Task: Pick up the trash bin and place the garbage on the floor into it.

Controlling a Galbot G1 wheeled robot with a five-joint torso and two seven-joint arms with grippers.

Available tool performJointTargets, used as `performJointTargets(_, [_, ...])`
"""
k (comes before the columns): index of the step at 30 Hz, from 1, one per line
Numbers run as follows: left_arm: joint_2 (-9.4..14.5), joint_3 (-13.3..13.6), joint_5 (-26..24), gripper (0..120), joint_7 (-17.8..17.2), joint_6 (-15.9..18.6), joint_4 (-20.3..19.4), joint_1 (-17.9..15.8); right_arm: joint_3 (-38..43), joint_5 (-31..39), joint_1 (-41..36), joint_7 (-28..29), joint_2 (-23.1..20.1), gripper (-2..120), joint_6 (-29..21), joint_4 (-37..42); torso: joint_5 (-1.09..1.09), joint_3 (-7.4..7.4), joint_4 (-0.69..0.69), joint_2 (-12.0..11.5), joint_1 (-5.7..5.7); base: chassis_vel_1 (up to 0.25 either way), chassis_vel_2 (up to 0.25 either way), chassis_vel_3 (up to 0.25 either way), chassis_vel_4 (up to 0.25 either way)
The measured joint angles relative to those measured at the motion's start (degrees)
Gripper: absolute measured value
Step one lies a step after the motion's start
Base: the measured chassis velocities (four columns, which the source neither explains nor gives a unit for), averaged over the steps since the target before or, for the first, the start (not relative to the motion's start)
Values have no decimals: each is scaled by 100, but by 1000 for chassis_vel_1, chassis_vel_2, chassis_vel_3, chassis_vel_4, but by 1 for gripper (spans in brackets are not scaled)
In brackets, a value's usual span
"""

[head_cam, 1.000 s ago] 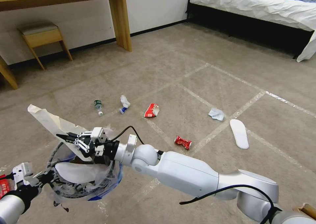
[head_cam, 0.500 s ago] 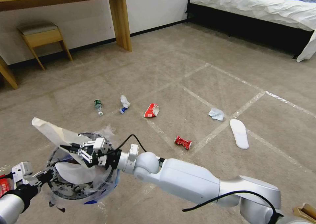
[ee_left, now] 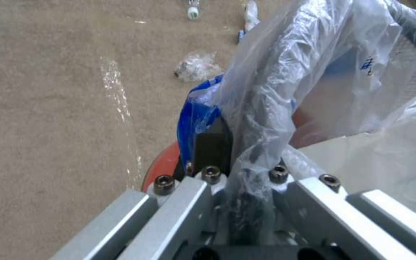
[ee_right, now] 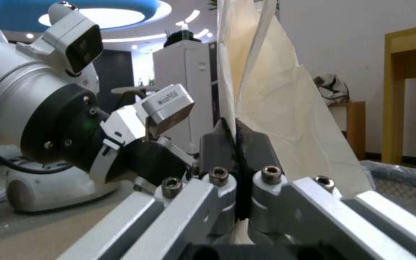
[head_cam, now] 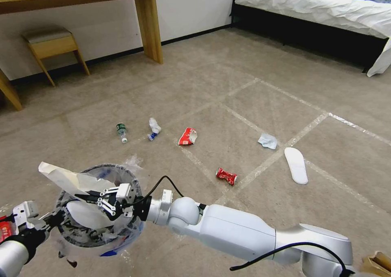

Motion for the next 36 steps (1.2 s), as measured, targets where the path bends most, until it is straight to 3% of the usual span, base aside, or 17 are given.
performJointTargets(36, [-8, 41, -6, 1, 0, 2, 44, -50, -55, -269, -91, -135, 62, 0, 237, -355, 0, 0, 0, 0, 0, 0, 0, 0, 0])
